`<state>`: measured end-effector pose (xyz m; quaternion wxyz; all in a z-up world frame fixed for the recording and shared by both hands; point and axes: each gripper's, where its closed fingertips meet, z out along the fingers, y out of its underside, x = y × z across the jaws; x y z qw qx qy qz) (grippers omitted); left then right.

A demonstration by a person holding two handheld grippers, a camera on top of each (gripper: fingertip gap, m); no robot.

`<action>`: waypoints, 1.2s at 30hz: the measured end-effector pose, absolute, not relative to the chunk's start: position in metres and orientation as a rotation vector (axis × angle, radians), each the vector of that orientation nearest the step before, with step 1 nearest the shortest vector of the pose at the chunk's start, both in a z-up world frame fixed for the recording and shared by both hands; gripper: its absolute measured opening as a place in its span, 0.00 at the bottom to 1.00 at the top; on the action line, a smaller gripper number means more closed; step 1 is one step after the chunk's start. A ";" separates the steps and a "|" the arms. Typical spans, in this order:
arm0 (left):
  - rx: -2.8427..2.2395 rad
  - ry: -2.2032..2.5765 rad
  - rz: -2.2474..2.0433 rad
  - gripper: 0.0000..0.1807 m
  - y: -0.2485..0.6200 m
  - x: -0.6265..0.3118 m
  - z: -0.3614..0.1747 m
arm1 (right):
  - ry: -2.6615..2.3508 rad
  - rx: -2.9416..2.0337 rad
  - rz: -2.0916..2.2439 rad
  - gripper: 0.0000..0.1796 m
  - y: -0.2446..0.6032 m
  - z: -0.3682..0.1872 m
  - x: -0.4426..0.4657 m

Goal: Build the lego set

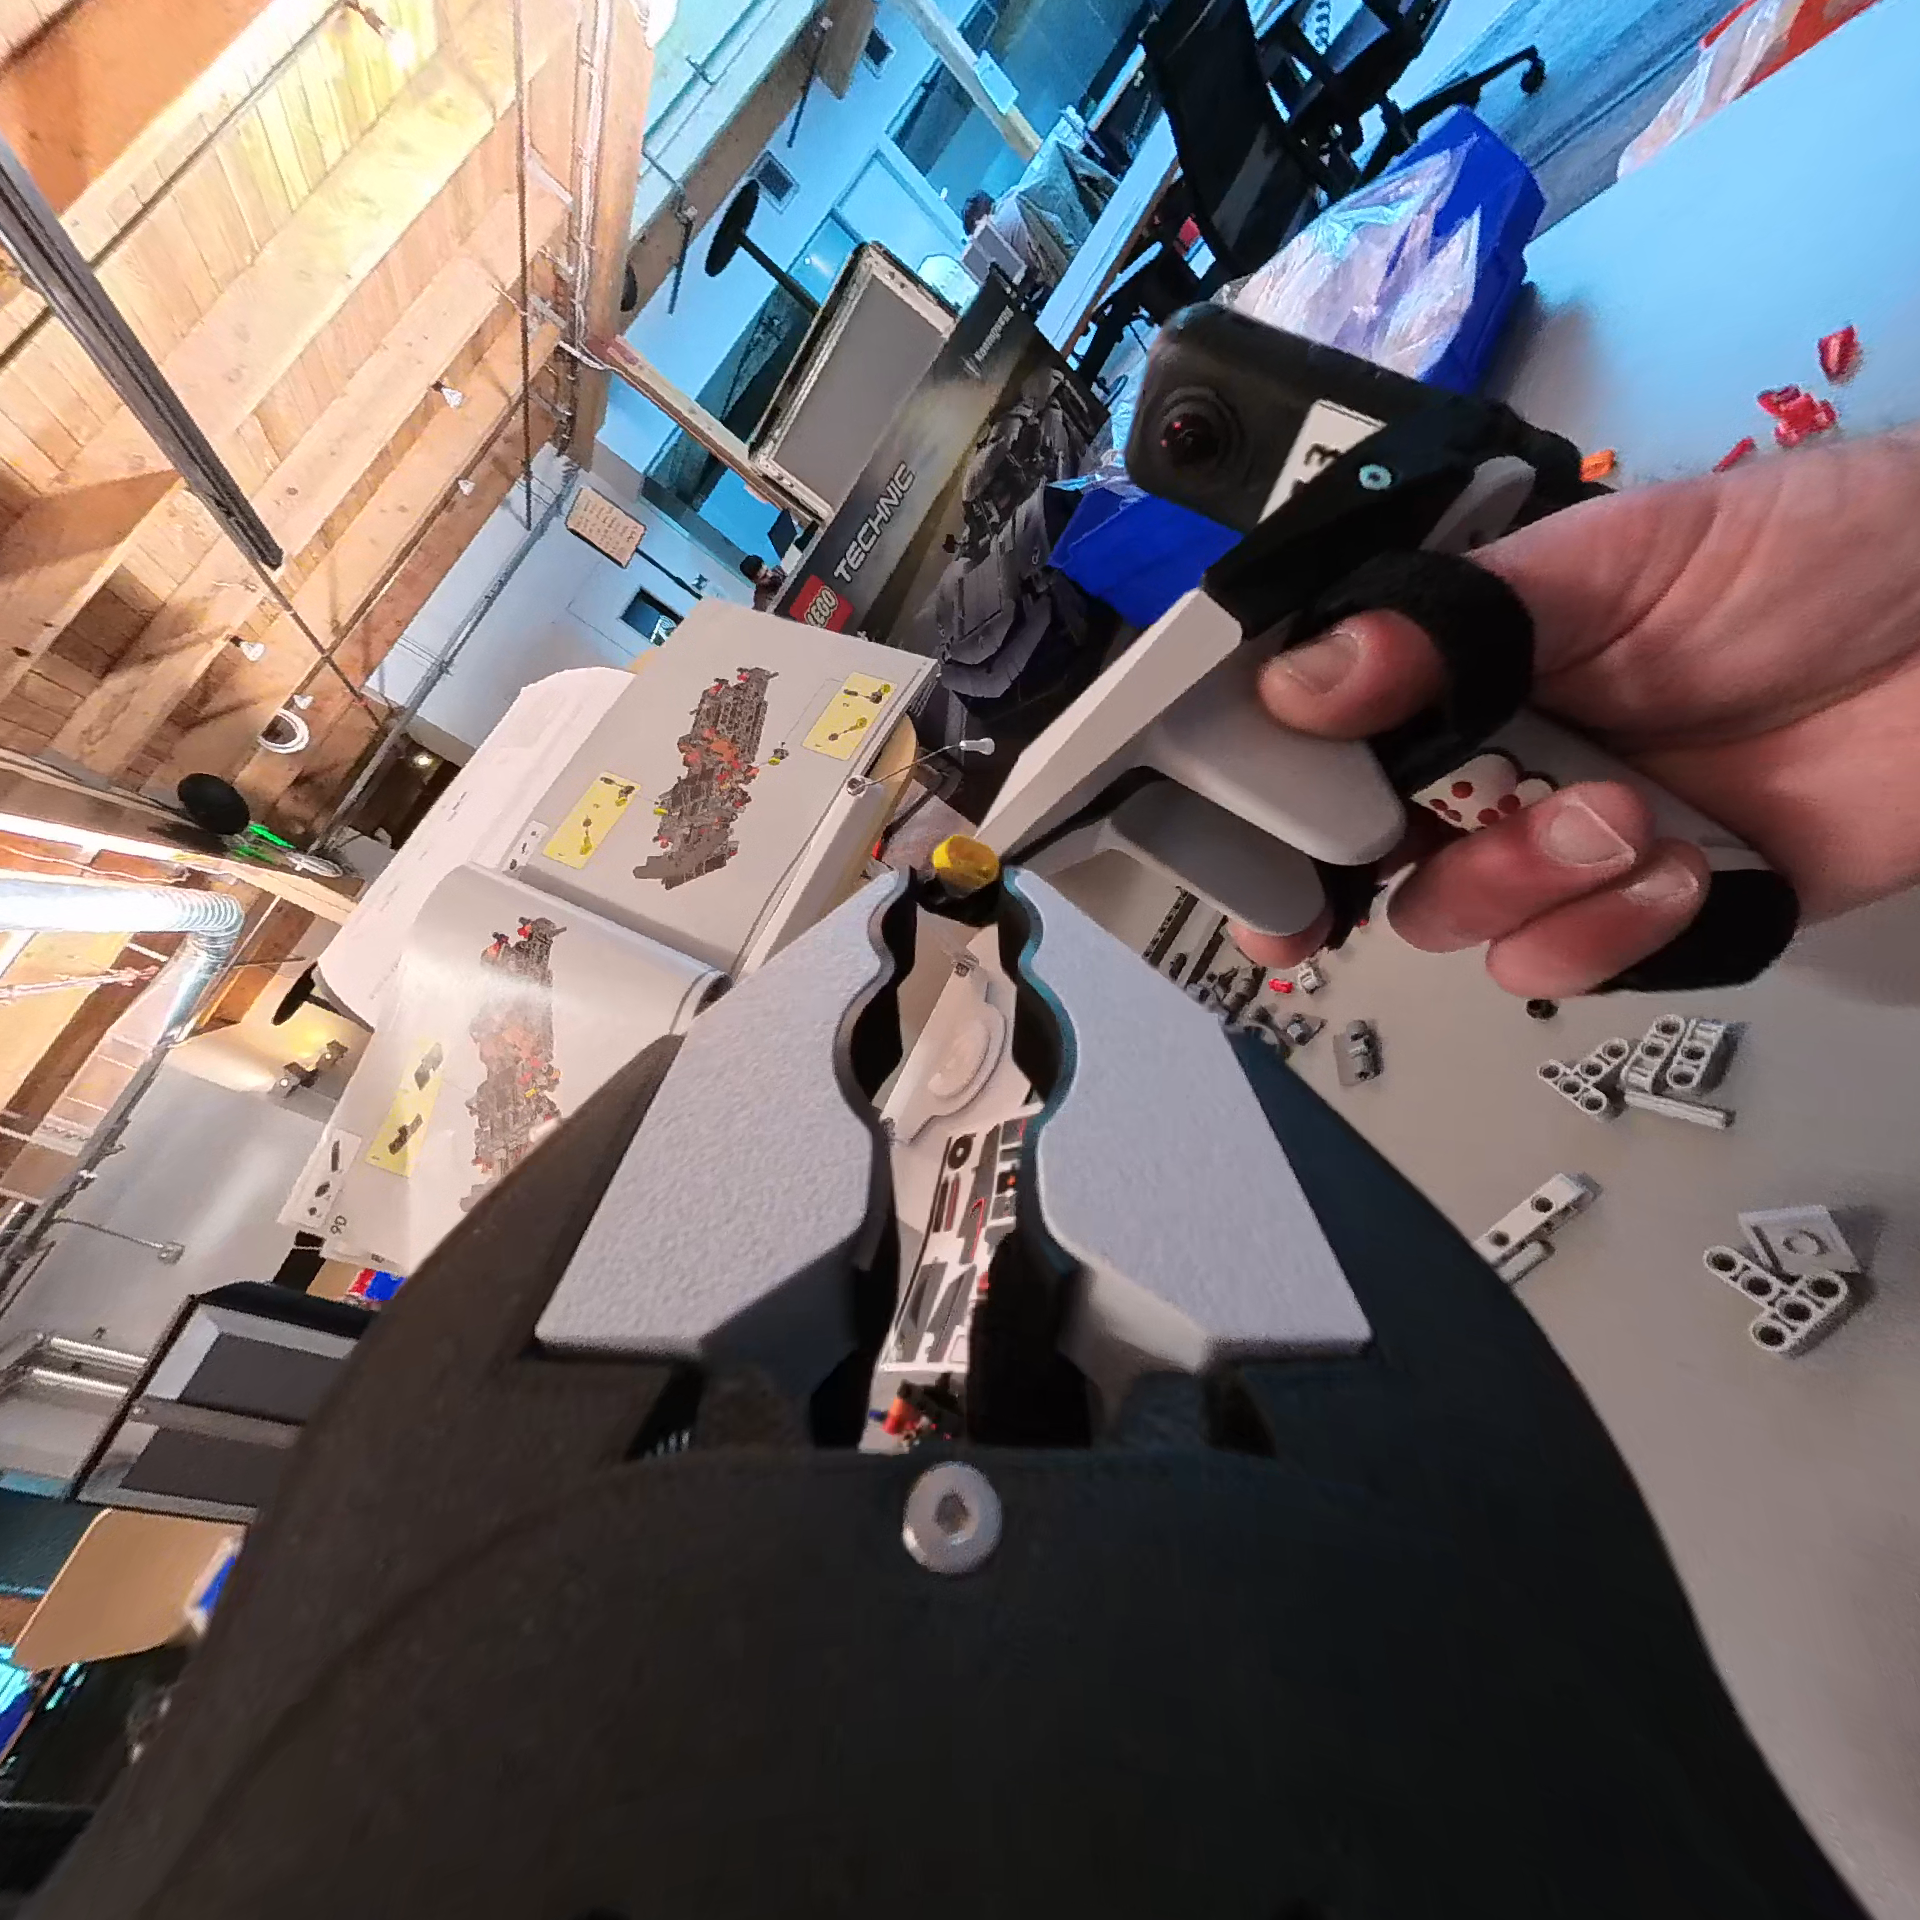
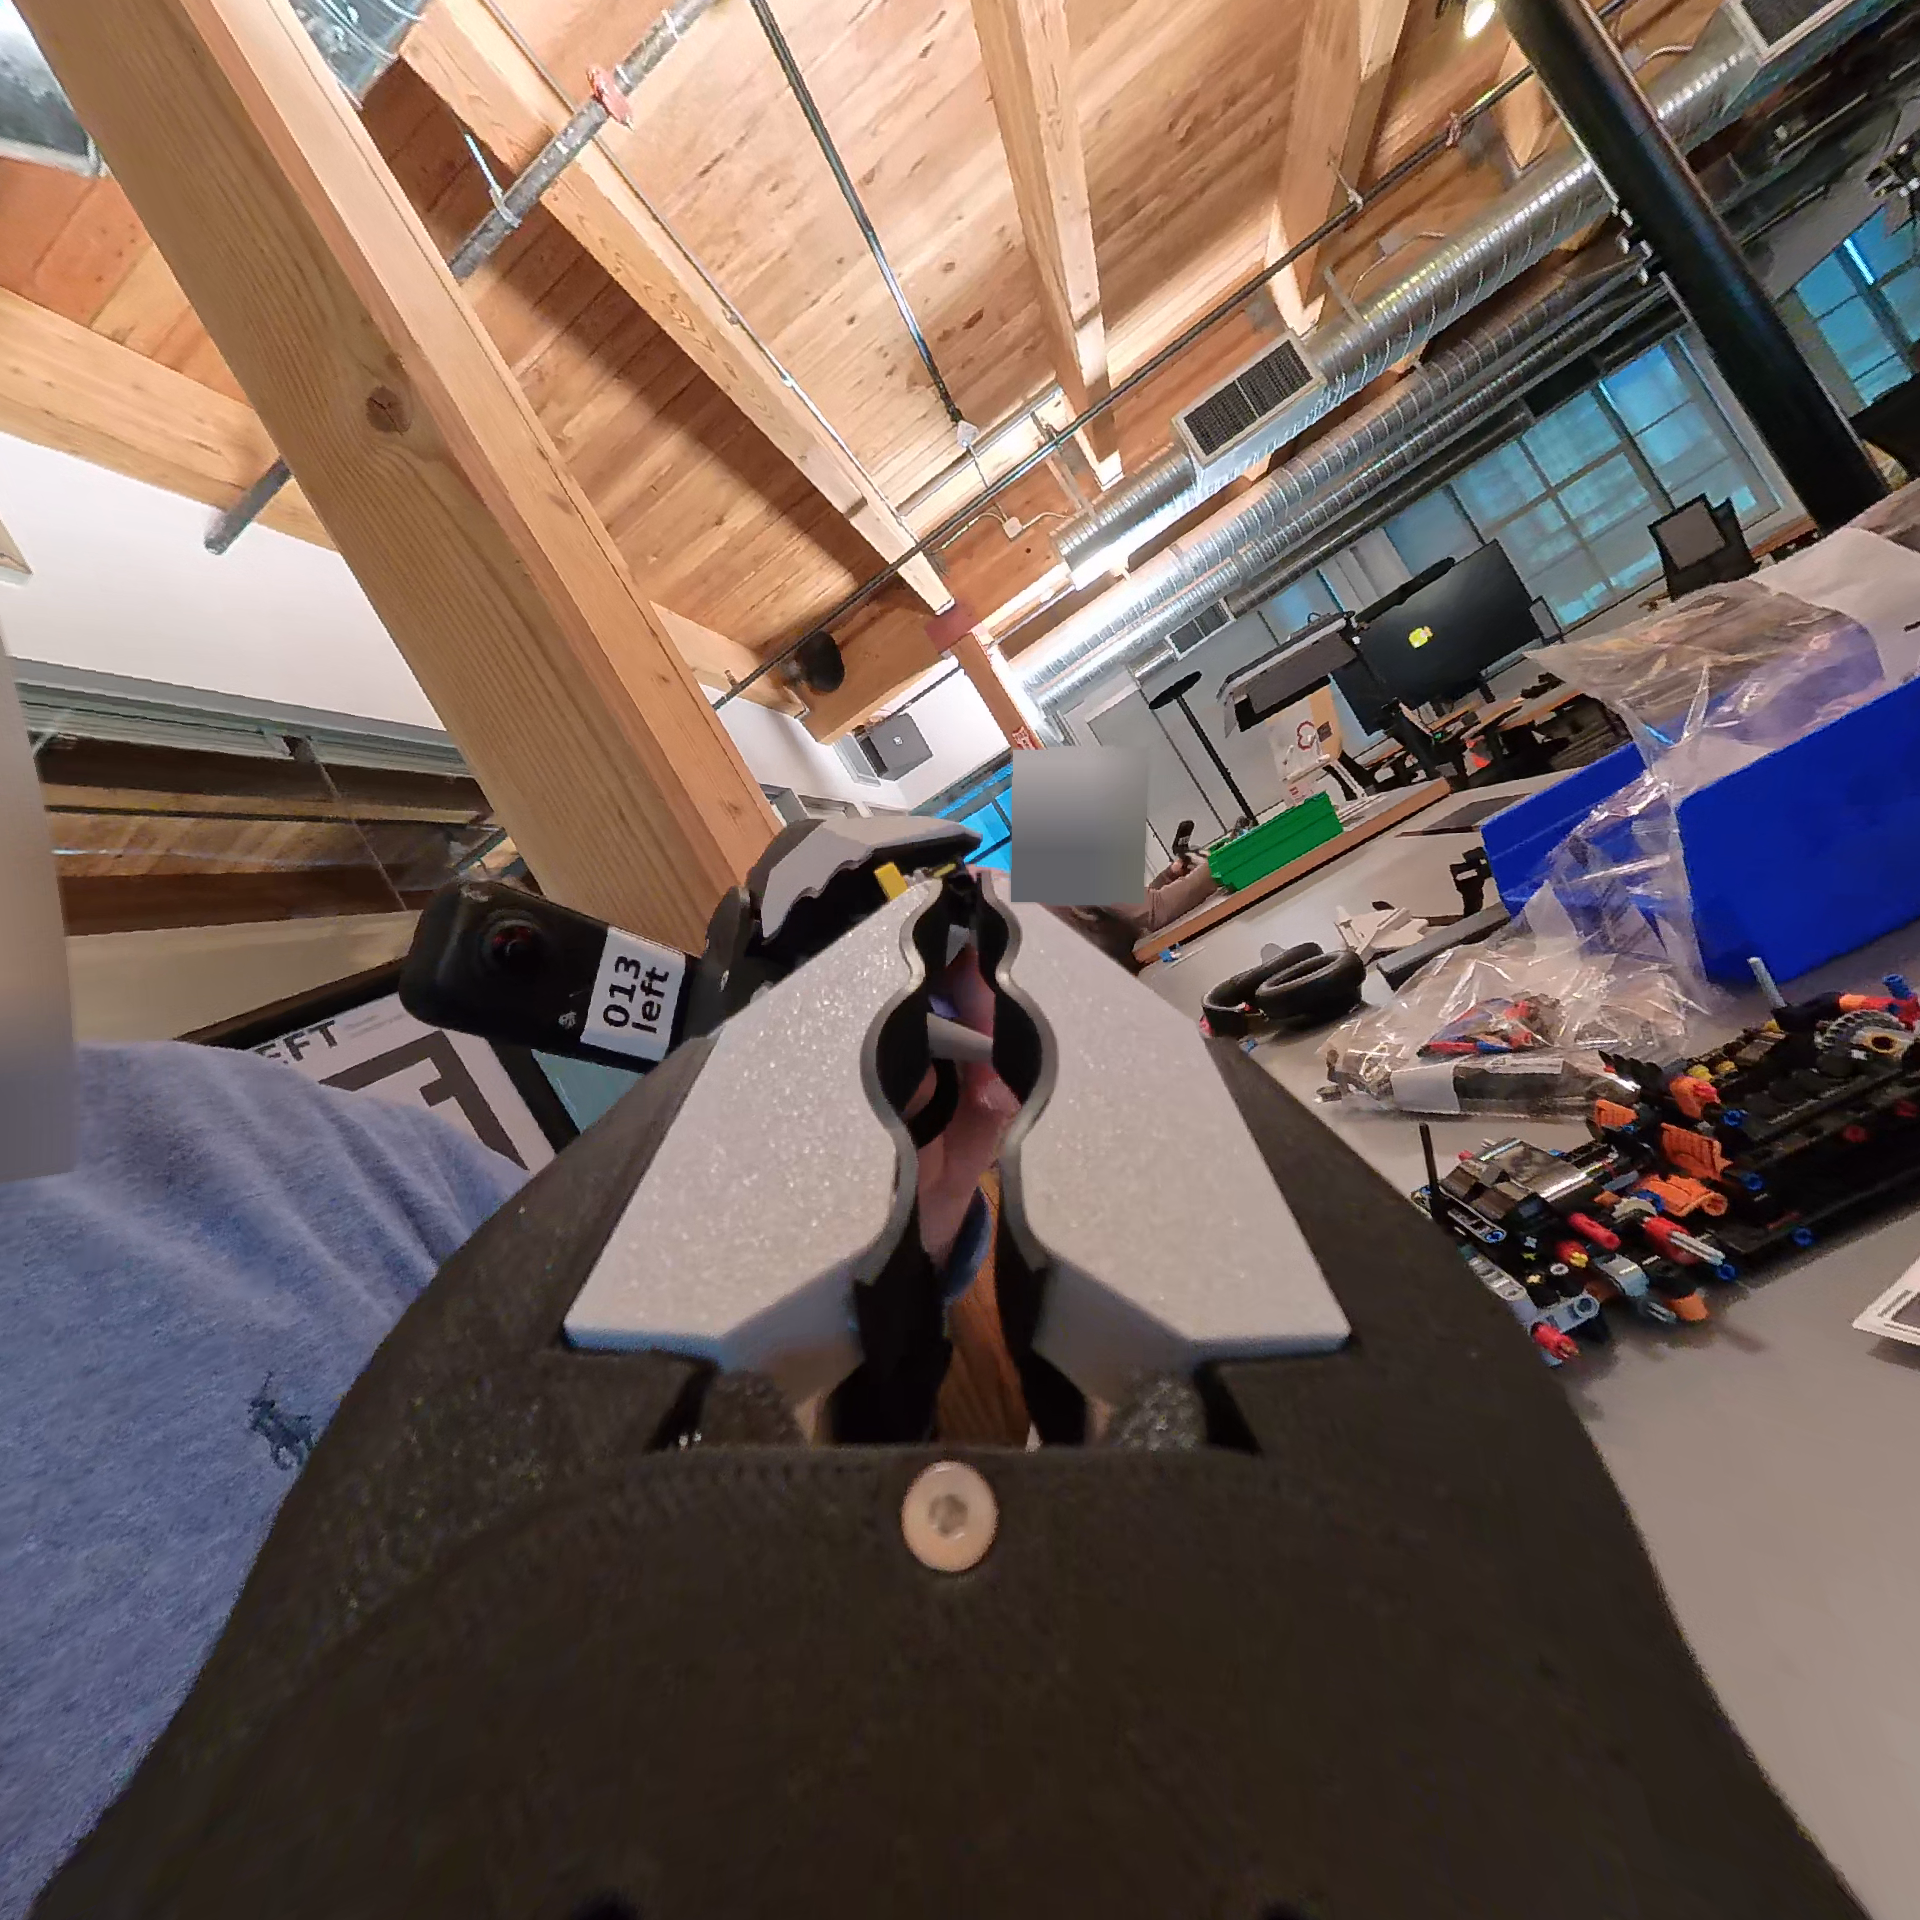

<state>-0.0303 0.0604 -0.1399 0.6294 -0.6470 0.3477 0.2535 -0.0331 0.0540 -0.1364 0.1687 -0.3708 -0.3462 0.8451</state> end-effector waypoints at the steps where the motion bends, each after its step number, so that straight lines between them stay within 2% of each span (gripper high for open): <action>1: -1.489 0.814 0.586 0.07 0.060 -0.030 -0.140 | -1.003 -1.053 2.394 0.00 0.053 -0.137 -0.033; 36: -1.626 0.926 0.451 0.07 0.059 -0.026 -0.144 | -1.206 -1.082 2.245 0.01 0.051 -0.139 -0.028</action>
